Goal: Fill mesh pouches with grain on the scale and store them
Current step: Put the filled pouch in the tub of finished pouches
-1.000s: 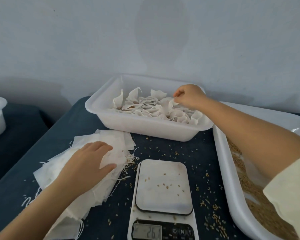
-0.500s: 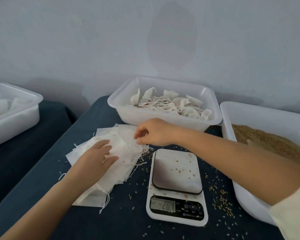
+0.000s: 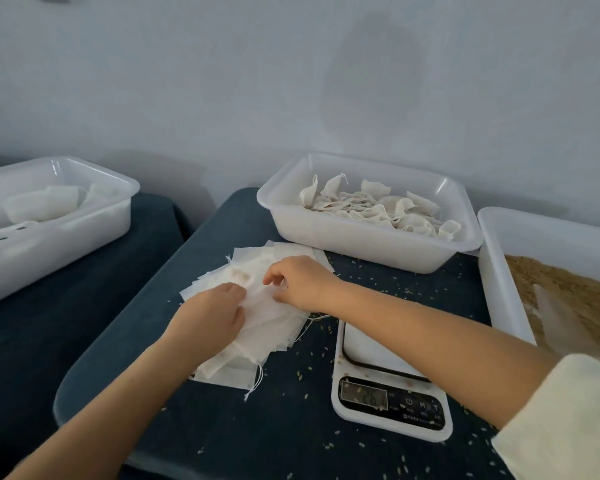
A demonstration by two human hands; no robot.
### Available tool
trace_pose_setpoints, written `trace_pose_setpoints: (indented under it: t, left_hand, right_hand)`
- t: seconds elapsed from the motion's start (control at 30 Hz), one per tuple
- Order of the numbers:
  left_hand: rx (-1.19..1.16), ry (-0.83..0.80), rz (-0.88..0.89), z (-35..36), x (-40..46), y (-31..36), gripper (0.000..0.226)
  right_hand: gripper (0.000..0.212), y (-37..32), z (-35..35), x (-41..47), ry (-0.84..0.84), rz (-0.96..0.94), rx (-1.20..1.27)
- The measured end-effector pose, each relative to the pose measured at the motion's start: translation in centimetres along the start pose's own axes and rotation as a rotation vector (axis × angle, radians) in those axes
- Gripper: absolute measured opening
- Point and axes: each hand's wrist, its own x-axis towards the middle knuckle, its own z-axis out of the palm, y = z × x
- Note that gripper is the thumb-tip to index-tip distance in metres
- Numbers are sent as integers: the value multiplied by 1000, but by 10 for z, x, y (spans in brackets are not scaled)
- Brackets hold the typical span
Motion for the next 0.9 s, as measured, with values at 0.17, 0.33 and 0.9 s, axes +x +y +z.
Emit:
trace_pose_setpoints:
  t: [0.17, 0.33, 0.9]
  left_hand:
    - [-94, 217, -8, -12, -2, -4, 22]
    - [-455, 302, 6, -44, 8, 6, 12]
    - [-1553, -140, -326, -40, 18, 50, 18]
  right_hand:
    - [50, -3, -6, -8, 29, -73, -28]
    - [21, -13, -31, -15, 180, -186, 93]
    - [2, 19, -73, -46, 114, 341, 1110]
